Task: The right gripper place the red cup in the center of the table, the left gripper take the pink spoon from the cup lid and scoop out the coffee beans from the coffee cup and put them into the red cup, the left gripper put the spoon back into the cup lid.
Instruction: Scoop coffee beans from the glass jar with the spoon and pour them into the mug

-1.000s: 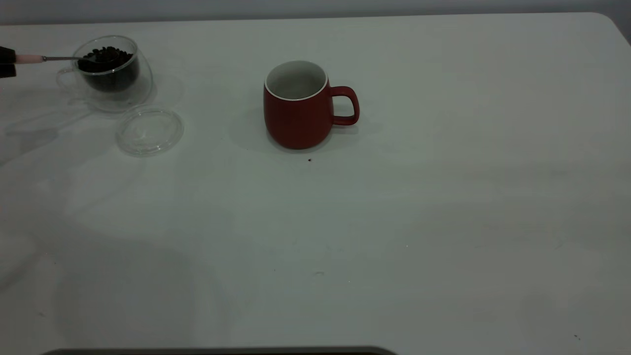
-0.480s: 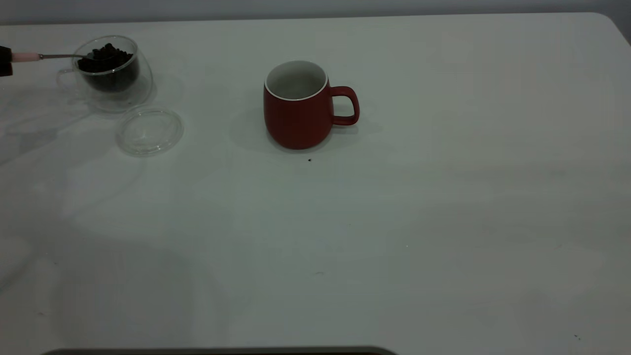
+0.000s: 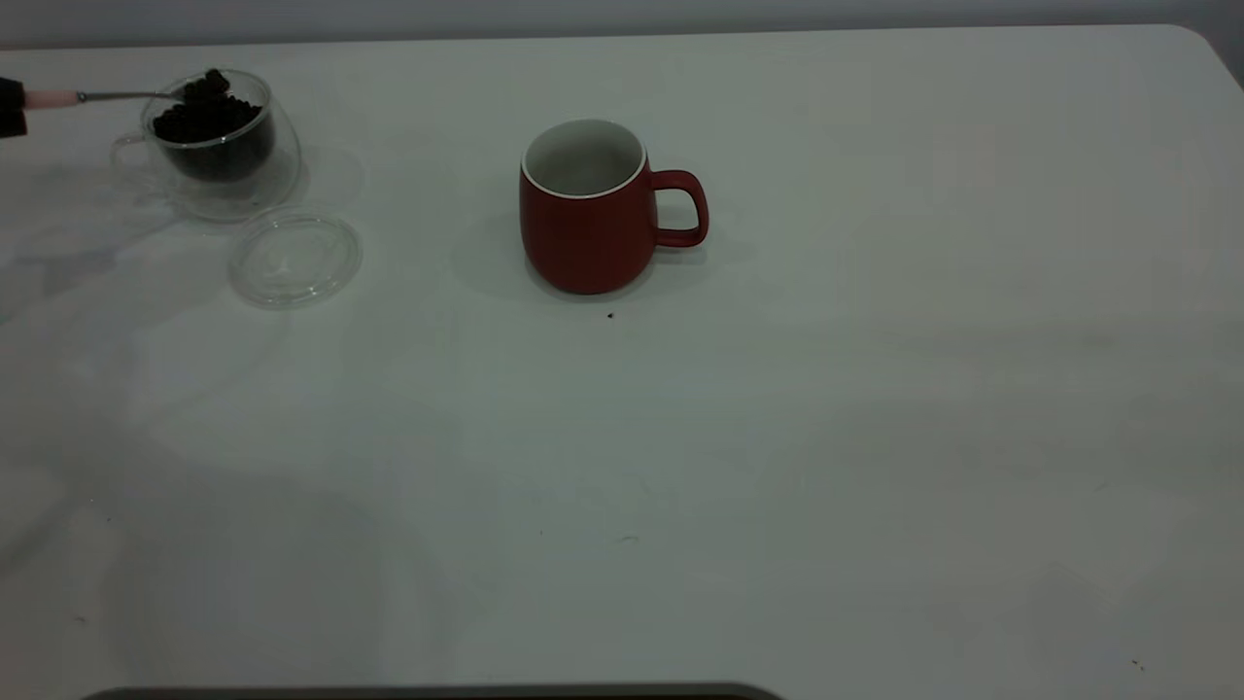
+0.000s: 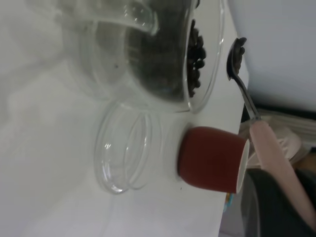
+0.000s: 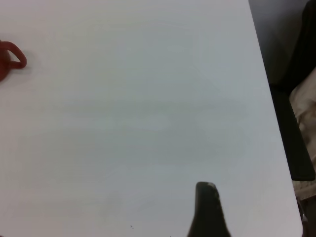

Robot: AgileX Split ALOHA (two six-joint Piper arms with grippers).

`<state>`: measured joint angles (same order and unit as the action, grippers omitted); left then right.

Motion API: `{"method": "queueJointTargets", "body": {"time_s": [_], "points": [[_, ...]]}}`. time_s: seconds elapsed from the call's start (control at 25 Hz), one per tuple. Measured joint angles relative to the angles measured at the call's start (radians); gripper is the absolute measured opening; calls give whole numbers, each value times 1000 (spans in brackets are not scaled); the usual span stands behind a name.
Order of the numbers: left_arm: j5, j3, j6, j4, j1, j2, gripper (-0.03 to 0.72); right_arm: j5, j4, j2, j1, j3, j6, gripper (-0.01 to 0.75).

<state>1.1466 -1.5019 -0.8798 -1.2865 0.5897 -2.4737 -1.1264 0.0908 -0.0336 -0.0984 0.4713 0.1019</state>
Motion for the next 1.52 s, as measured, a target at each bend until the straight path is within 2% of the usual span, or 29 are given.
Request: {"method": "queueJointTargets", "body": {"time_s": [0.36,1.12,1.52], "points": [[1,0,11,-5,-37,34,129,0,0,0,0,0,0,579],[2,0,6,-5,-390,40,129,0,0,0,0,0,0,579],[3,0,-7,-5,-473,40,129,0,0,0,0,0,0,579]]}}
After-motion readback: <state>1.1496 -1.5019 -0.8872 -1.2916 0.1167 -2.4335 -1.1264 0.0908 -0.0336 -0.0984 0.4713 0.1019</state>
